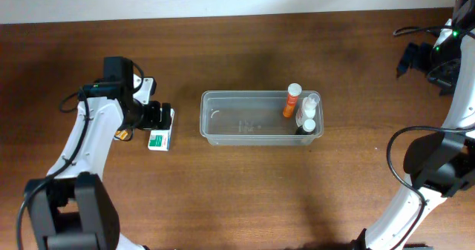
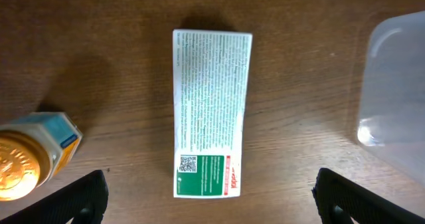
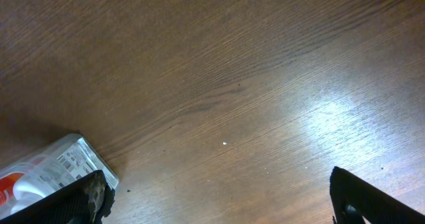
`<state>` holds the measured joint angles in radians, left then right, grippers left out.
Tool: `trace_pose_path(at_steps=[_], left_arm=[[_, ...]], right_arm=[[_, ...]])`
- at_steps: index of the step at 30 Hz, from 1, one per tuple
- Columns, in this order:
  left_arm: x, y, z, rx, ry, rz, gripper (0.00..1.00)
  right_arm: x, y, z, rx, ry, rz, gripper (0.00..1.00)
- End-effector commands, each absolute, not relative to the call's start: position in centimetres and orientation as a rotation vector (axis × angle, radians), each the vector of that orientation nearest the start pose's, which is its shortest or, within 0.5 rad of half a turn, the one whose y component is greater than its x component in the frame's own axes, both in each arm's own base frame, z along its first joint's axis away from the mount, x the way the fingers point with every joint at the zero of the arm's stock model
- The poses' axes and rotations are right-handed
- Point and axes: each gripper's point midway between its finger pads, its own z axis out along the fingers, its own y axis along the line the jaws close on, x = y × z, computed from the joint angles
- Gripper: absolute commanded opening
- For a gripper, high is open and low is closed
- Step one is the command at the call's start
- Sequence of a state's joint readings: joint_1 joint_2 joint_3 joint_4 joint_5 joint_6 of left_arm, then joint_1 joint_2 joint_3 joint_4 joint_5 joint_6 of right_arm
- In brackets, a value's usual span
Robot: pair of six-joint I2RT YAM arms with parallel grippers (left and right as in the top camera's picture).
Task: Pack container
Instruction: 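Move the left gripper over the white-green medicine box and descend, then close the left gripper on the medicine box and lift it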
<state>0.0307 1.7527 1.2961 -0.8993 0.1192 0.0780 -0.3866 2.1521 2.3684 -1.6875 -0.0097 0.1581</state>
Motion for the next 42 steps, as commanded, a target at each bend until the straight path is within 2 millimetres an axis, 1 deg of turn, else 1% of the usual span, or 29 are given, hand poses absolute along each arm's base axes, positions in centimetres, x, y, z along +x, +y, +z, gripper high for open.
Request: trace_pose_path(at_steps=[1, 5, 12, 16, 21, 25, 29, 33, 36, 42], left_arm=[[37.2, -0.7, 7.7, 0.073, 2.921, -0.157, 0.99], [37.4, -1.0, 6.9, 0.075, 2.93, -0.181, 0.99], [37.0, -1.1, 4.2, 0.071, 3.007, -0.191, 0.99], [36.8, -0.7, 3.1, 0.068, 3.038, -0.165, 0.99], [36.7, -0.2, 2.9, 0.043, 3.047, -0.114, 0.99], [37.2, -0.2, 2.8, 0.038, 3.032, -0.081, 0.99], [37.5, -1.1, 2.8, 0.072, 3.021, -0.069, 0.99], [37.5, -1.9, 2.8, 0.111, 3.018, -0.022, 0.99], [37.6, -2.1, 2.8, 0.102, 3.015, -0.003, 0.99], [37.6, -1.8, 2.5, 0.094, 3.022, 0.009, 0.99]], right_arm=[[38.4, -15.4, 20.5, 0.826, 2.917, 0.005, 0.98], [38.4, -15.4, 20.5, 0.826, 2.917, 0.005, 0.98], [38.4, -15.4, 20.5, 0.826, 2.917, 0.005, 0.98], [38.4, -15.4, 20.5, 0.826, 2.917, 0.005, 0.98], [38.4, -15.4, 20.5, 0.826, 2.917, 0.005, 0.98], [38.4, -15.4, 20.5, 0.826, 2.917, 0.005, 0.98], [38.4, -15.4, 20.5, 0.826, 2.917, 0.005, 0.98], [38.4, -15.4, 20.5, 0.826, 2.917, 0.005, 0.98], [38.4, -15.4, 20.5, 0.826, 2.917, 0.005, 0.98], [38.4, -15.4, 20.5, 0.826, 2.917, 0.005, 0.98]])
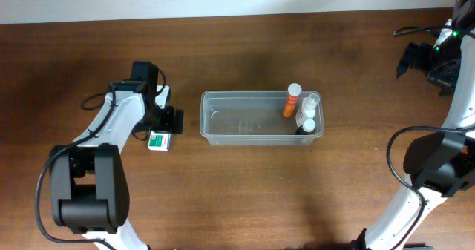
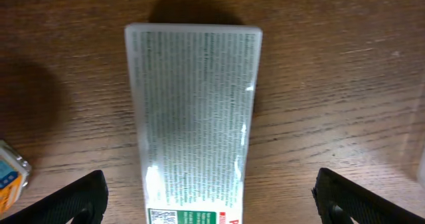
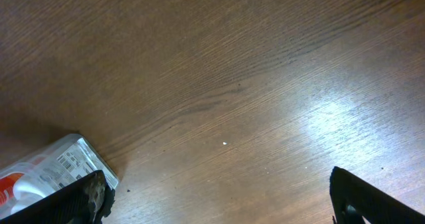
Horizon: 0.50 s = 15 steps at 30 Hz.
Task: Pack container
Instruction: 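Close the left gripper on the medicine box and lift it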
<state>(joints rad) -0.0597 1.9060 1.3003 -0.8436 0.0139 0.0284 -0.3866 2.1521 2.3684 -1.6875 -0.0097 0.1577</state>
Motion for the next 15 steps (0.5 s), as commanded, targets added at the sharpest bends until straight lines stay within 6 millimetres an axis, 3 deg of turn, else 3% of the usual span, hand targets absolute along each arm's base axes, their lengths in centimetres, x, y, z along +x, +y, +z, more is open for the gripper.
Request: trace_pose_path(at_steps=[1, 7, 15], left_arm=[[37.5, -1.8, 2.4, 0.093, 3.026, 0.009, 0.99], [37.0, -1.8, 0.8, 0.093, 3.075, 0.004, 0.99], [36.9, -1.8, 0.6, 0.093, 3.081, 0.006, 1.0]], right_arm=[[38.4, -15.4, 20.5, 0.826, 2.917, 0.005, 0.98], [38.4, -15.4, 20.5, 0.826, 2.917, 0.005, 0.98], [38.4, -15.4, 20.5, 0.826, 2.917, 0.005, 0.98]])
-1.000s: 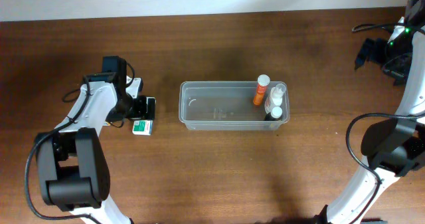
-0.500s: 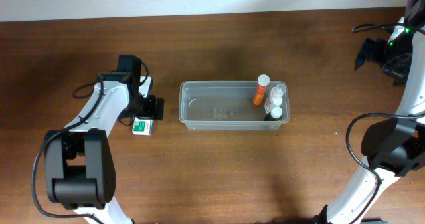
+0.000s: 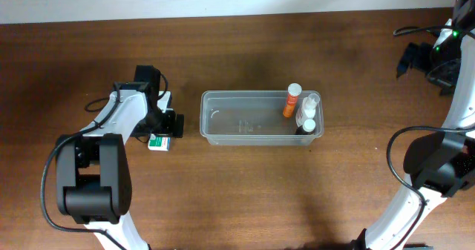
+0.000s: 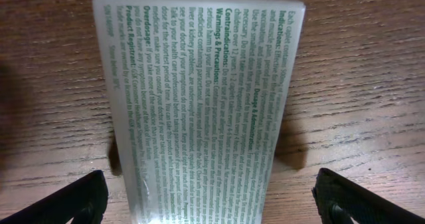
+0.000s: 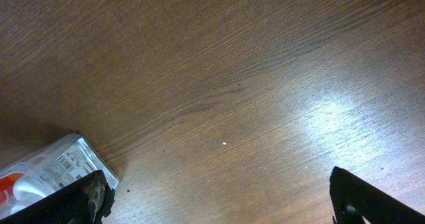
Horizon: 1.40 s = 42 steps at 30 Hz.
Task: Pack container
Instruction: 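Close the left gripper on the medicine box and lift it, then carry the medicine box right and lower it into the container's left end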
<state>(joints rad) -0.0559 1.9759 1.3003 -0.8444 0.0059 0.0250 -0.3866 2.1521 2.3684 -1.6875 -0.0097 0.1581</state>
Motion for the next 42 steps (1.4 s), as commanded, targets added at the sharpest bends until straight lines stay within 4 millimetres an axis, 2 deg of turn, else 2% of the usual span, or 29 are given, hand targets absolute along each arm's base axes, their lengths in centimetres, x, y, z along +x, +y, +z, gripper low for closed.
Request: trace_pose_path(at_steps=[1, 8, 11, 14, 15, 23, 30, 34, 36, 42], left_arm=[[36.93, -1.75, 0.56, 0.093, 3.081, 0.006, 0.99], [37.22, -1.72, 0.58, 0.093, 3.069, 0.01, 0.98], [37.3, -1.72, 0.59, 0.093, 3.066, 0.01, 0.91], [37.3, -1.7, 0.59, 0.093, 3.066, 0.01, 0.89], [37.3, -1.72, 0.59, 0.093, 3.066, 0.01, 0.84], [37.3, -1.72, 0.59, 0.093, 3.066, 0.01, 0.73], [37.31, -1.42, 0.59, 0.092, 3.066, 0.037, 0.57], [37.32, -1.27, 0.6, 0.091, 3.065, 0.05, 0.54], [37.32, -1.27, 0.6, 0.091, 3.065, 0.05, 0.5], [37.32, -1.27, 0.6, 0.091, 3.065, 0.05, 0.49]], right_arm=[[38.4, -15.35, 20.51, 0.826, 2.917, 0.005, 0.98], [38.4, -15.35, 20.51, 0.826, 2.917, 0.005, 0.98], [38.4, -15.35, 20.51, 0.826, 2.917, 0.005, 0.98], [38.4, -15.35, 20.51, 0.826, 2.917, 0.005, 0.98], [38.4, -15.35, 20.51, 0.826, 2.917, 0.005, 0.98], [38.4, -15.35, 20.51, 0.826, 2.917, 0.005, 0.98], [38.4, -15.35, 20.51, 0.826, 2.917, 0.005, 0.98], [38.4, -15.35, 20.51, 0.826, 2.917, 0.005, 0.98], [38.4, -15.35, 20.51, 0.826, 2.917, 0.005, 0.98], [38.4, -15.35, 20.51, 0.826, 2.917, 0.005, 0.98]])
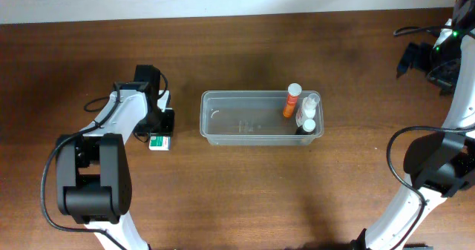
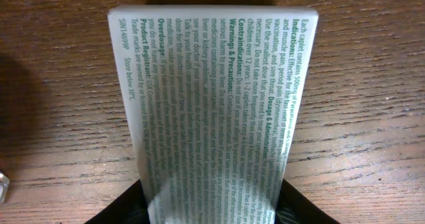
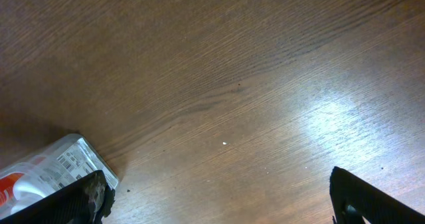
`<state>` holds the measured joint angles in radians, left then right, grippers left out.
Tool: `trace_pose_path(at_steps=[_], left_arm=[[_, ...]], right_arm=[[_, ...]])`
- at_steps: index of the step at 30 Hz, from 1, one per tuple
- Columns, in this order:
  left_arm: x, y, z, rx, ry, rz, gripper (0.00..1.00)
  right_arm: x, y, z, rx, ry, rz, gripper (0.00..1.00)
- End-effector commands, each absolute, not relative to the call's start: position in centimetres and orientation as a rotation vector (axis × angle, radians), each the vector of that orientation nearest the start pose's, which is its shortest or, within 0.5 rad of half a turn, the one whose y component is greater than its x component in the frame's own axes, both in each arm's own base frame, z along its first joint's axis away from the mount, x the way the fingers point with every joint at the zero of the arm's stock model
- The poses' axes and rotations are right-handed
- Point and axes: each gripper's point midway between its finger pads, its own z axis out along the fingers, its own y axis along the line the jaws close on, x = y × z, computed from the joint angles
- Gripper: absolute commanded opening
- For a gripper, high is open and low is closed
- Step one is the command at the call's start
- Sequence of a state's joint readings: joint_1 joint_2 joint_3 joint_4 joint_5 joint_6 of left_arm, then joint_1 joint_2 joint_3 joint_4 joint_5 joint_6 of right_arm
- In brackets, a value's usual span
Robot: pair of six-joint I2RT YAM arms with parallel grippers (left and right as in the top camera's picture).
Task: Pack container
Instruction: 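Carry the medicine box right and lower it into the container's left end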
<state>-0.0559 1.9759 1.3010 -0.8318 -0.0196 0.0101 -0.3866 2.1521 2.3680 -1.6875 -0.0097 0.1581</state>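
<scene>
A white medicine box (image 2: 216, 98) with green print lies flat on the wooden table; its green end (image 1: 157, 141) shows in the overhead view. My left gripper (image 2: 214, 212) is down over it and shut on it, its dark fingers (image 2: 129, 209) pressed against both long sides. The clear plastic container (image 1: 223, 120) stands at the table's middle. At its right end it holds an orange bottle (image 1: 291, 100) and white bottles (image 1: 308, 115). My right gripper (image 3: 219, 197) is open over bare wood at the far right, nothing between its fingers.
A white packet with an orange label (image 3: 50, 167) lies beside the right gripper's left finger. A sliver of a small jar (image 2: 2, 184) shows at the left edge of the left wrist view. The left half of the container holds nothing.
The left gripper's fingers stood wide apart on either side of the box; now they are shut on its long sides. The right arm has not moved.
The left gripper was open high above the box, with a gold-lidded jar at its left. It was then lower and nearer, the box filling more of the view, still open. Now it grips the box on the table. The right arm stayed still.
</scene>
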Motion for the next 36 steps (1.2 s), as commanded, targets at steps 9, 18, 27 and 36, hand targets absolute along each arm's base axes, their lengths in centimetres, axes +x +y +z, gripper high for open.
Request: trace_pose_path(at_steps=[9, 18, 27, 36], left_arm=[[37.8, -1.4, 1.4, 0.091, 3.059, 0.044, 0.5], [40.1, -2.4, 7.4, 0.117, 3.031, 0.018, 0.5], [41.3, -6.4, 14.7, 0.252, 2.959, -0.086, 0.5], [38.9, -15.2, 17.2, 0.898, 2.811, -0.084, 0.51]], right_arm=[[38.4, -15.4, 20.5, 0.826, 2.917, 0.005, 0.98], [38.4, -15.4, 20.5, 0.826, 2.917, 0.005, 0.98], [38.4, -15.4, 20.5, 0.826, 2.917, 0.005, 0.98], [38.4, -15.4, 20.5, 0.826, 2.917, 0.005, 0.98]])
